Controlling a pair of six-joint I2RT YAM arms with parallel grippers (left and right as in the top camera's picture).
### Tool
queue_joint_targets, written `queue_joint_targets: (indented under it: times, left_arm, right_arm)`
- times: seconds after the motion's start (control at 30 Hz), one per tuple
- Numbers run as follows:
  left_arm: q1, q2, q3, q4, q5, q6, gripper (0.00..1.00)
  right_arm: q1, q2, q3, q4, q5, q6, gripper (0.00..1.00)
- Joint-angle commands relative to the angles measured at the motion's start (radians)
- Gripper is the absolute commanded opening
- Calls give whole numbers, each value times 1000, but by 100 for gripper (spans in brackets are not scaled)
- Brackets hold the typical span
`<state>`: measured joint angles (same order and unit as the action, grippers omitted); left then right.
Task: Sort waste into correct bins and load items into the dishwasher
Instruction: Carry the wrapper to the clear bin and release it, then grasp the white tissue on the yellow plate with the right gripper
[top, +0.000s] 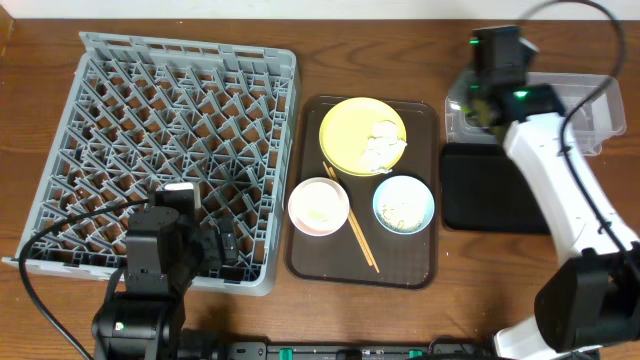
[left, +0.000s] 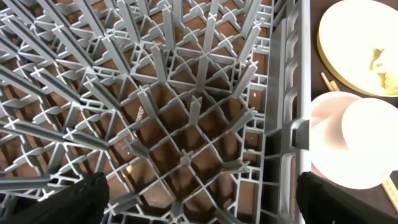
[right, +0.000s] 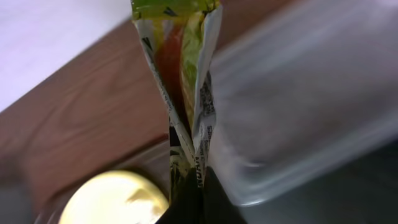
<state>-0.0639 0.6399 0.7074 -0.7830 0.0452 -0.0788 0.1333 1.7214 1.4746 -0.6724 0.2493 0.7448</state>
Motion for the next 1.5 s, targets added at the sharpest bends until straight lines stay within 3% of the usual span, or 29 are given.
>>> queue_joint_targets:
  times: [0.0,0.13,0.27,0.33,0.4,0.67,0.77,1.0,1.3,1.37,1.47]
  left_arm:
    - [-3,0,20,-2,-9,-8,96]
    - [-3,1,20,-2,-9,-8,96]
    - [-3,1,20,-2,-9,-8,96]
    - [-3,1,20,-1,-9,-8,96]
    - [-3,1,20,-2,-9,-8,96]
    - [-3,1,20,-2,-9,-8,96]
    - [-3,1,20,-2,-9,-8,96]
    - [-3,1,20,-2,-9,-8,96]
    - [-3,1,20,-2,-9,-8,96]
    - [-3,1,20,-2,-9,-8,96]
    - [-3,1,20,-2,-9,-8,96]
  right_arm:
    - [-78,36,-2,-17,13,160,1]
    - [-132,63,-2,1,-40,157,5]
    - [-148,61,-2,48,-58,46,49]
    - [-146,55,-2,107,-109,-117,62]
    - [-139,41,-2,124,-139,-195,67]
    - [-11,-8,-2,82,-419,-482,66]
    - [71,11,-3,20,-388,-544,66]
    - [236,141,-3,-13,-250,-548,68]
    - [281,359,-3,9,-254,-466,68]
    - [282,382,-3,22,-259,-451,64]
    - [282,390,-3,30,-262,-445,34]
